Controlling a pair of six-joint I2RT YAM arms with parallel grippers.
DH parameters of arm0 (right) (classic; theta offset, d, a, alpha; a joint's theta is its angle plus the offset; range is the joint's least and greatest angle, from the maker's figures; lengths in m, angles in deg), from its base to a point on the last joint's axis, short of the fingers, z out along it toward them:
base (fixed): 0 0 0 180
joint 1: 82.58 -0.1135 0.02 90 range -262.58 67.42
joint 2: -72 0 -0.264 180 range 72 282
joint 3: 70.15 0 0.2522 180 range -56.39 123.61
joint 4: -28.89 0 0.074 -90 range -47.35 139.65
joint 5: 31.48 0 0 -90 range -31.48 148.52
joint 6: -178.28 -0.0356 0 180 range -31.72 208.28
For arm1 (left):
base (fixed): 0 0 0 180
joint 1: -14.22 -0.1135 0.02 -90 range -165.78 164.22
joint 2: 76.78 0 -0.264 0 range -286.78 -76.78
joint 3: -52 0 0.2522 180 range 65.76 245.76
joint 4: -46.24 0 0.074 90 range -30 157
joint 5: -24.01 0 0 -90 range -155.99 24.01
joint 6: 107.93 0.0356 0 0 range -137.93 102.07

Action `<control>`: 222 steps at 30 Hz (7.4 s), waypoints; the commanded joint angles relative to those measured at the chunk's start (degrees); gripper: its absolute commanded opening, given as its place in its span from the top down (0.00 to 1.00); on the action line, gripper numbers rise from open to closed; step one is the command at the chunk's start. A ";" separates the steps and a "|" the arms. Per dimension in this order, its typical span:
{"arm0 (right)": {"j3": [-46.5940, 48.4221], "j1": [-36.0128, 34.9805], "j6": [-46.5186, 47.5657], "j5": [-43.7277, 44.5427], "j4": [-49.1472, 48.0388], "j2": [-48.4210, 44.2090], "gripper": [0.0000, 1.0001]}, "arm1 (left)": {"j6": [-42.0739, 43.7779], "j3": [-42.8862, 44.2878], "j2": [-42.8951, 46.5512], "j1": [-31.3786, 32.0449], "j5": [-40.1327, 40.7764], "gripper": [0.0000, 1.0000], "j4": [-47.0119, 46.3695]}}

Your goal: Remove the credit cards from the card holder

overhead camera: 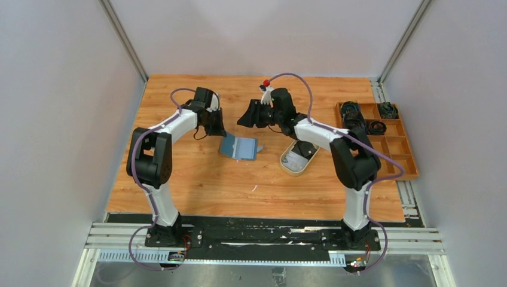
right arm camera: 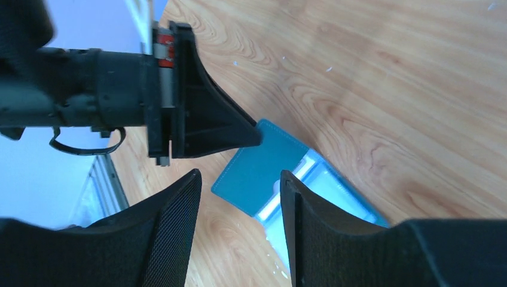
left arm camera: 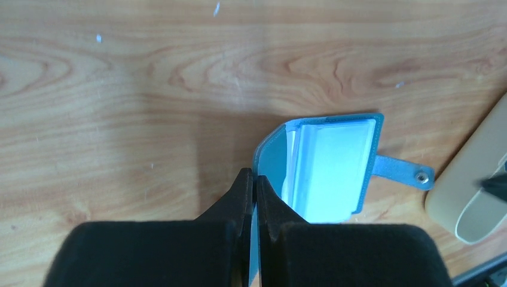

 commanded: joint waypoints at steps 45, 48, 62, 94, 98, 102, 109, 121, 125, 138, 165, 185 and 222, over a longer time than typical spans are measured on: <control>-6.61 -4.09 -38.19 3.49 0.25 16.89 0.50 | -5.84 -8.42 -8.23 0.21 8.58 1.00 -11.53; -5.80 -4.59 -38.64 6.04 2.45 16.82 0.50 | -6.86 -9.25 -9.53 0.21 7.41 1.00 -12.95; -12.50 -6.62 -42.26 17.47 -13.97 17.19 0.51 | -6.78 -10.97 -8.86 0.21 7.18 1.00 -14.42; -13.97 -6.89 -40.59 15.10 -49.43 24.37 0.77 | -6.98 -15.24 -6.64 0.48 5.82 1.00 -15.10; -16.63 -6.50 -39.75 14.88 -49.36 22.82 0.78 | -6.90 -15.11 -6.72 0.48 6.12 1.00 -14.96; -18.37 -6.05 -39.87 14.38 -49.53 22.31 0.83 | -6.93 -14.86 -6.81 0.48 6.22 1.00 -14.79; -19.71 -5.77 -40.11 14.46 -49.26 22.05 0.84 | -6.76 -14.63 -6.81 0.48 6.30 1.00 -14.45; -21.68 -4.75 -40.40 14.65 -49.08 21.49 0.94 | -6.64 -14.56 -6.81 0.48 6.30 1.00 -14.36; -22.28 -4.38 -40.34 14.47 -48.75 20.94 1.00 | -6.65 -14.52 -6.81 0.48 6.31 1.00 -14.41; -26.04 -0.34 -39.73 11.12 -39.95 13.09 1.00 | -7.02 -14.51 -6.89 0.48 6.49 1.00 -15.20; -22.34 4.47 -23.49 8.56 -14.41 -6.13 1.00 | -6.59 -15.33 -2.85 0.28 5.05 1.00 -15.41; 3.55 19.26 47.23 -11.91 47.17 -17.15 1.00 | -5.42 -17.55 10.41 0.13 6.64 0.18 -10.76; 3.17 23.88 78.87 -9.47 75.52 -2.50 1.00 | -0.34 -16.90 32.58 -0.12 8.38 0.00 1.80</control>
